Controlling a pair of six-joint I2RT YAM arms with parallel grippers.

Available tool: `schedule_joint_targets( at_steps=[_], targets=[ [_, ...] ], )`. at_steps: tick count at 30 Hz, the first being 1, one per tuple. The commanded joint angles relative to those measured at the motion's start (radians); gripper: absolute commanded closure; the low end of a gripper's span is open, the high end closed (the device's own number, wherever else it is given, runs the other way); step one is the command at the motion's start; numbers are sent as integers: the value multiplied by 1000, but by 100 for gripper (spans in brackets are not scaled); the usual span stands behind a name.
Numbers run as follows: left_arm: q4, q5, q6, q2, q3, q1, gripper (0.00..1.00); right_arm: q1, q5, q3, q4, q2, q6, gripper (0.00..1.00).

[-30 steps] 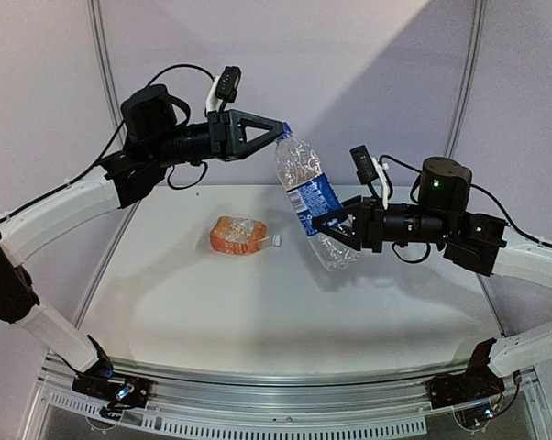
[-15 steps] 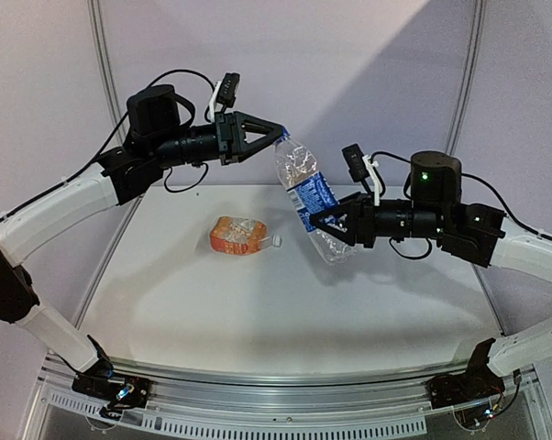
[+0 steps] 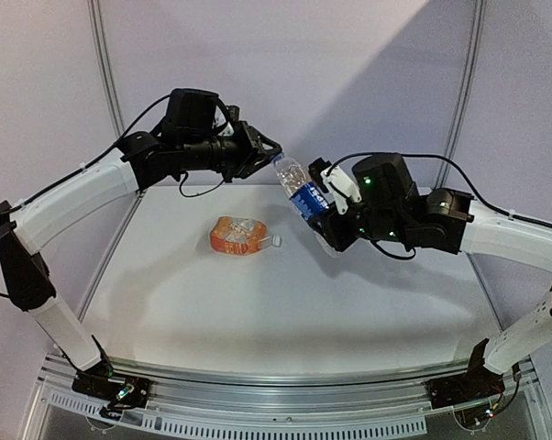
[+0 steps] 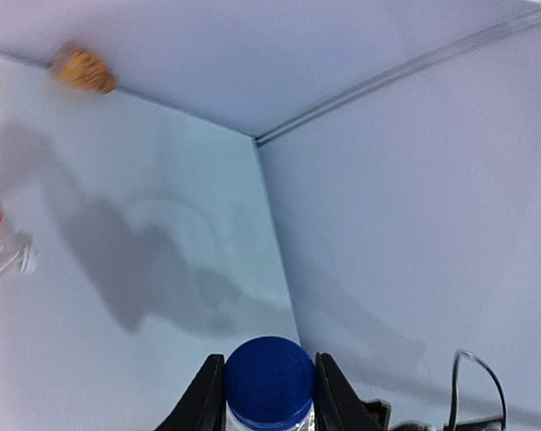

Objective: Unscrew the bottle caps

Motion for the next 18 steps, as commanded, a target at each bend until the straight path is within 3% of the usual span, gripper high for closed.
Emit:
schedule_joint_targets(
  at_steps=[1, 9, 11, 13, 18],
  targets=[
    [-290, -49, -103, 65, 64, -78, 100, 39, 304, 49, -54, 68, -140, 100],
    [-263, -37, -128, 70, 60, -81, 100, 41, 292, 37, -44, 66, -123, 100],
    [-249, -35, -121, 63, 51, -80, 94, 42, 274, 27, -40, 63, -113, 100],
    [-205, -30, -117, 48, 23, -80, 82, 41, 266, 17, -34, 59, -106, 100],
    [-78, -36, -100, -24, -74, -79, 35, 40, 253, -5, -25, 38, -68, 100]
  ],
)
